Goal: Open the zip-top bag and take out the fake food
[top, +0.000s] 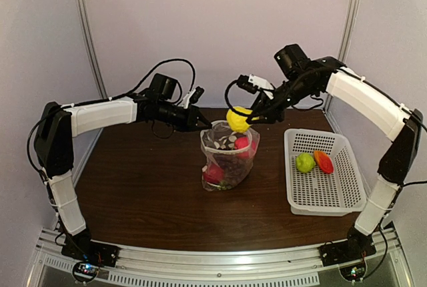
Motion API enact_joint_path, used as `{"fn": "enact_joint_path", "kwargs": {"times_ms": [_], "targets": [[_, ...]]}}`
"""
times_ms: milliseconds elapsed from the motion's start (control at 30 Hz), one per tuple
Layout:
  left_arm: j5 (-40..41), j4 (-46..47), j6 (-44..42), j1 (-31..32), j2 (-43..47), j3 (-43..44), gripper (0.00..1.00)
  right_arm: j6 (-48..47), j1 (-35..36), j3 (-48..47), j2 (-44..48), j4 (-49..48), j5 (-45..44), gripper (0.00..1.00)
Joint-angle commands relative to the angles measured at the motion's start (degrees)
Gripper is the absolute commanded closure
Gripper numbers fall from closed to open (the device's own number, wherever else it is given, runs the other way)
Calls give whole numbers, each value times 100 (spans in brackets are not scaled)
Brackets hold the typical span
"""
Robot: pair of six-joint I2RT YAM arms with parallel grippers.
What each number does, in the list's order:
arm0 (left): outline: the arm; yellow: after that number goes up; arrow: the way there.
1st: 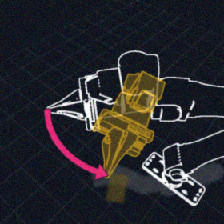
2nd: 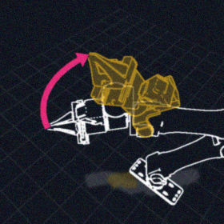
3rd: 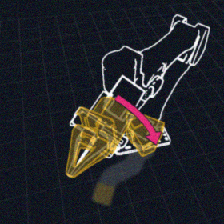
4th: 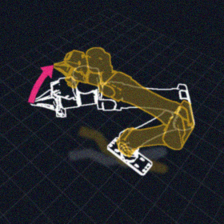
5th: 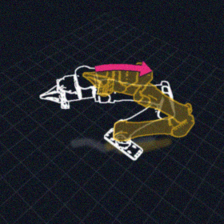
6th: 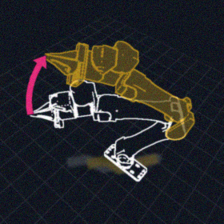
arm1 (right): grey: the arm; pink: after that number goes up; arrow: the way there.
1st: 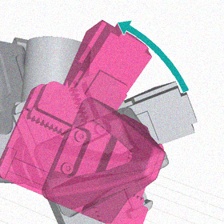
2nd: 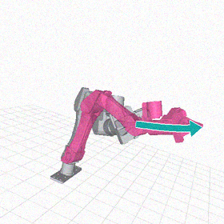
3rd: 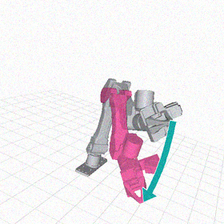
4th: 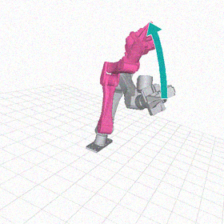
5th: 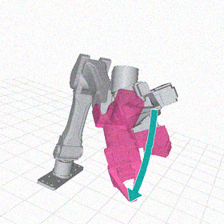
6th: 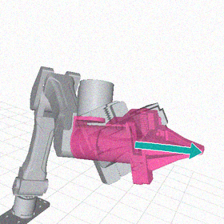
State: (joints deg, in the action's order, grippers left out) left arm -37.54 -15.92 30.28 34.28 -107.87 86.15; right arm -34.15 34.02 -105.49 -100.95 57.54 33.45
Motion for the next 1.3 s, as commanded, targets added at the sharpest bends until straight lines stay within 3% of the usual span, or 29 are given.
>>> {"fn": "enact_joint_path", "kwargs": {"times_ms": [0,300,500,767,1267], "targets": [[-36,195,-110,-27,21,51,100,194,-664,276,767,-94,417,82],[5,170,-135,-27,12,60,100,-591,-2560,1883,1834,758,19,82],[37,134,-163,-27,-36,68,100,-1134,-3261,2843,2128,1262,-656,81],[24,125,-172,-27,-84,77,100,-1700,-3316,3786,2186,1348,-1081,79],[35,56,-198,-27,-113,114,100,-1116,-3290,3984,973,288,-661,73]]}}
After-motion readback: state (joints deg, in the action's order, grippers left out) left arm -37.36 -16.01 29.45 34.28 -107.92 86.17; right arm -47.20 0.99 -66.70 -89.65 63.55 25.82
